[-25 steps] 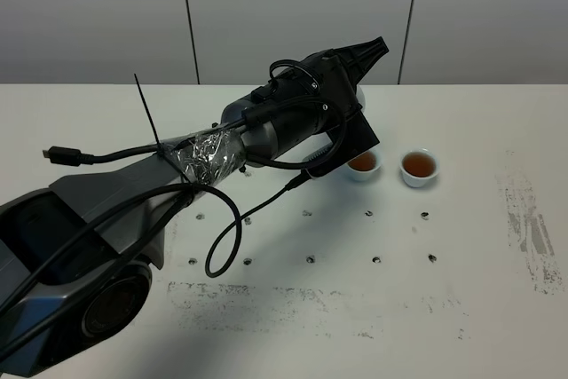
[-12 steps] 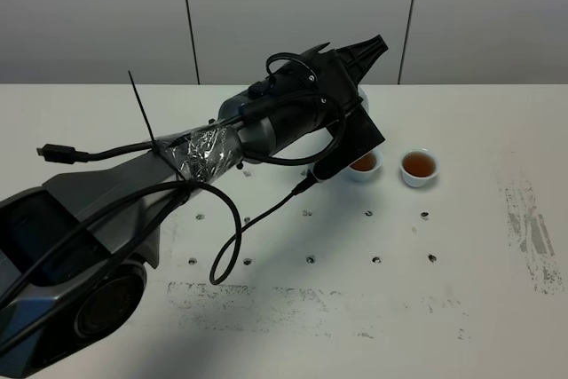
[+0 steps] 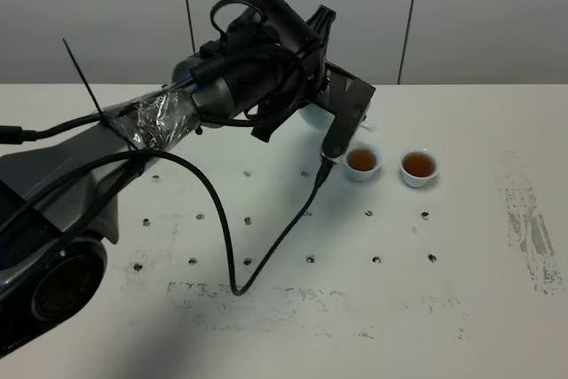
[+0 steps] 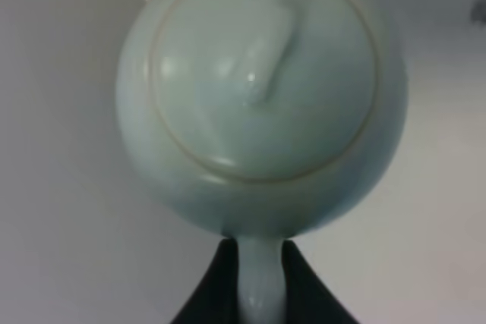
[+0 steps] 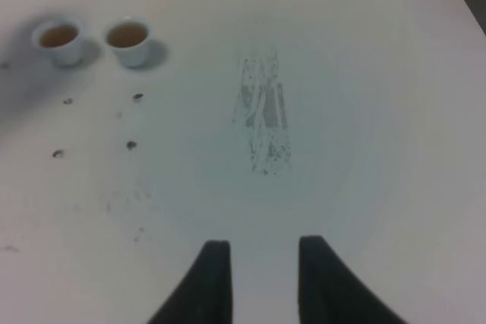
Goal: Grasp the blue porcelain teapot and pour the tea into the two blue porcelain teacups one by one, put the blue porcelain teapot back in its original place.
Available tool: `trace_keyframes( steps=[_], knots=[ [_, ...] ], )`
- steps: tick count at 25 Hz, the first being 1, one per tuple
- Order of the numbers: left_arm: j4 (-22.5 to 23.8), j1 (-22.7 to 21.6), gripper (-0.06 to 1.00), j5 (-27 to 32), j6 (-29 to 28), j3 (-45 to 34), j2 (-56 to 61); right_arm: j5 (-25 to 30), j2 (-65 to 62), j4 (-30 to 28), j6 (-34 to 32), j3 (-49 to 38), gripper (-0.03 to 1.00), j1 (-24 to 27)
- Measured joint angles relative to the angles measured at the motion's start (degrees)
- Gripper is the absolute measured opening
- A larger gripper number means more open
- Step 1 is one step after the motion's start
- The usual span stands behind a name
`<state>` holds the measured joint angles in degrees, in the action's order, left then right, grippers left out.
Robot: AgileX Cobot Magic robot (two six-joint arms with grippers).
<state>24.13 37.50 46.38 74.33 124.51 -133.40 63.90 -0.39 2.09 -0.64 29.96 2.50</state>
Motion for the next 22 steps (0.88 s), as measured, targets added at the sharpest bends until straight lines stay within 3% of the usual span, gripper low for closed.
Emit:
trace_keyframes(
  steps=[3, 7, 14, 22],
  knots=[
    [-9.2, -1.2, 0.11, 2.8, -4.8, -0.3, 2.3, 0.0, 0.0, 0.0, 0.0, 0.0, 0.23, 0.0],
    [-17.8, -2.7, 0.11, 4.5, -12.6, -6.0, 7.3, 0.0, 0.0, 0.0, 0.0, 0.0, 0.23, 0.0],
    [-28.1, -4.3, 0.11, 4.5, -21.8, -18.2, 11.4, 0.0, 0.0, 0.0, 0.0, 0.0, 0.23, 0.0],
    [-36.2, -4.3, 0.11, -1.8, -24.4, -23.5, 10.6, 0.0, 0.0, 0.0, 0.0, 0.0, 0.23, 0.0]
  ],
)
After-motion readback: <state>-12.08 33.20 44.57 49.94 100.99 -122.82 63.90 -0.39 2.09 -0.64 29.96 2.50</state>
